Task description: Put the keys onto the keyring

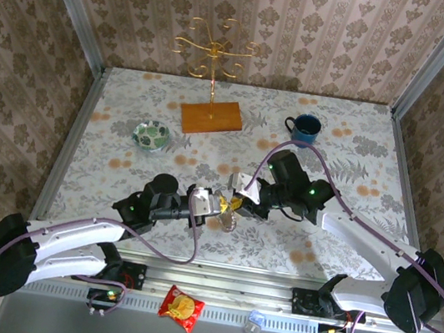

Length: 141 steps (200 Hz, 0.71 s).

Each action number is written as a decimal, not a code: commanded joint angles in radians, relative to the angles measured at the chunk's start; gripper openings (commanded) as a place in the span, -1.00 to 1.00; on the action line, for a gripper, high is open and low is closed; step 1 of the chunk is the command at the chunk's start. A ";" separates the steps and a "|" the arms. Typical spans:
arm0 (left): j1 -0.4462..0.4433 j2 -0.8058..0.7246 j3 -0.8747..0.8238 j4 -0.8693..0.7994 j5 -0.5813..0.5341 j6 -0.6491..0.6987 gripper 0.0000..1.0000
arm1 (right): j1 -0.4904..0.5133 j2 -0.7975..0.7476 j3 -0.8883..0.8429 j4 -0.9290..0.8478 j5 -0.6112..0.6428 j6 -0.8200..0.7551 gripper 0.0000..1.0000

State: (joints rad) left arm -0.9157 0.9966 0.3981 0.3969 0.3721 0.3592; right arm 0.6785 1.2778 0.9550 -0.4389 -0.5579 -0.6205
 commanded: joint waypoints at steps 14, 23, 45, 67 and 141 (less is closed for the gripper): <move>-0.002 -0.022 -0.004 0.043 0.011 -0.023 -1.00 | -0.007 -0.019 0.000 -0.037 -0.001 0.014 -0.75; -0.002 -0.023 -0.004 0.041 0.011 -0.022 -1.00 | -0.007 -0.020 0.001 -0.039 0.004 0.017 -0.82; -0.002 -0.026 -0.003 0.037 0.014 -0.020 -1.00 | -0.012 -0.019 -0.001 -0.046 0.018 0.020 -0.97; -0.001 -0.026 -0.004 0.048 0.029 -0.023 -1.00 | -0.026 -0.011 -0.011 -0.033 0.024 0.035 -1.00; -0.002 -0.030 -0.031 0.114 0.047 -0.043 -1.00 | -0.039 -0.016 -0.062 0.093 -0.089 0.074 -0.73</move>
State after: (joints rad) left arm -0.9150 0.9928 0.3805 0.4271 0.3737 0.3496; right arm 0.6518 1.2991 0.9291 -0.4248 -0.5987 -0.5713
